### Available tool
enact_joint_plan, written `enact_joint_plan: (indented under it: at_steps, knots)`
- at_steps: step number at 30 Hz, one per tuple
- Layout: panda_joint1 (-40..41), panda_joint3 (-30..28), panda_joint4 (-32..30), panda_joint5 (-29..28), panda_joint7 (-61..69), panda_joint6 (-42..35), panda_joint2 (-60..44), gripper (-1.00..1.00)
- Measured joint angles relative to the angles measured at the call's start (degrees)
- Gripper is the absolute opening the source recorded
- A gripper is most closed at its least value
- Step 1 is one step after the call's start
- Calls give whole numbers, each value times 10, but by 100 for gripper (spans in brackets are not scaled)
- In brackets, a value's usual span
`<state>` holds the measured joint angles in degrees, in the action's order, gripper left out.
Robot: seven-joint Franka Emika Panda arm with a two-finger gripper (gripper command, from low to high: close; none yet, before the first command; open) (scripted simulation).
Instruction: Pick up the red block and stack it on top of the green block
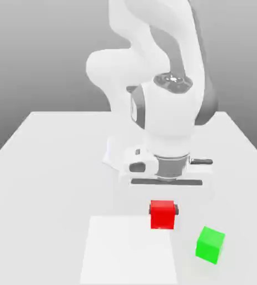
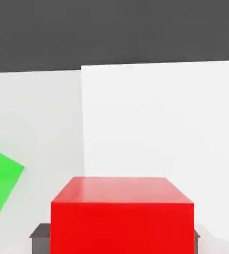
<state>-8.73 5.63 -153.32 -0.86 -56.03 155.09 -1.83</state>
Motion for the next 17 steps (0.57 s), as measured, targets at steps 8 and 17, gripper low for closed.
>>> enact_joint_plan:
  at_steps: [8,17]
  knots:
    - [-59,38,53,0,67,-45,-8,-100]
    - [-72,24,66,-40,48,38,-105,100]
